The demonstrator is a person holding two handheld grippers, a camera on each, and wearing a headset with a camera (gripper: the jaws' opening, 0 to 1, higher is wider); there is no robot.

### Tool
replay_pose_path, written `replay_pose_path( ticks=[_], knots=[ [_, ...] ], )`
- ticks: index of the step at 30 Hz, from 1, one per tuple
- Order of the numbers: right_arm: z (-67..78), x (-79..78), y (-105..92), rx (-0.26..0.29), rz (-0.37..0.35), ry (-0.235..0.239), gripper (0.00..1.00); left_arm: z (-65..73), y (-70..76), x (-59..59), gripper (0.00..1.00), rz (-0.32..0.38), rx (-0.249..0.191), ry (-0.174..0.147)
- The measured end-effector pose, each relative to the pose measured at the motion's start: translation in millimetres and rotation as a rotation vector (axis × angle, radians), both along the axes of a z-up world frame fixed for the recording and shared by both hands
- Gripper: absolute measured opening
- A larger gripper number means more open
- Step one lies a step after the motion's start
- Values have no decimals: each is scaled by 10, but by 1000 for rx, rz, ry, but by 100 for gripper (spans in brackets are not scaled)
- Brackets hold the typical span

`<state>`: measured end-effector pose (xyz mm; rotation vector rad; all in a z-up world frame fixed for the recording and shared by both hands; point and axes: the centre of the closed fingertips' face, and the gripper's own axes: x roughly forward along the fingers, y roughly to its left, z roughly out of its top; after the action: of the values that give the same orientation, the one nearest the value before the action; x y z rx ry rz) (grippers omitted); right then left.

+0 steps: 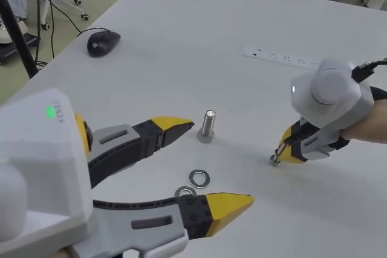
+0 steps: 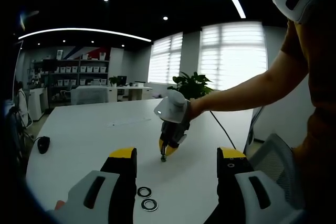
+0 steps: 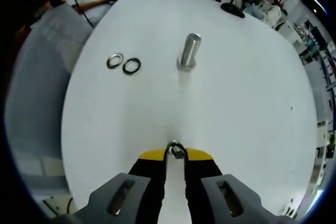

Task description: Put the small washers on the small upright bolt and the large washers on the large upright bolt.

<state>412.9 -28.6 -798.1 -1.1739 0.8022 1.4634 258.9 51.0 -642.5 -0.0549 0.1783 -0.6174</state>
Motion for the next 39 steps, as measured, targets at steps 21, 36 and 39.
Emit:
replay_pose_path(
  ticks=[21, 36, 39],
  knots=[
    [15, 13, -89, 22, -20, -9, 16, -4, 24, -1, 61, -2, 8, 3],
    [160, -383, -84, 26, 20, -1, 15, 31, -21, -44, 61, -16, 20, -16],
    [181, -445, -7, 37, 38, 1, 15, 46, -8, -66, 61, -14, 24, -23]
  ],
)
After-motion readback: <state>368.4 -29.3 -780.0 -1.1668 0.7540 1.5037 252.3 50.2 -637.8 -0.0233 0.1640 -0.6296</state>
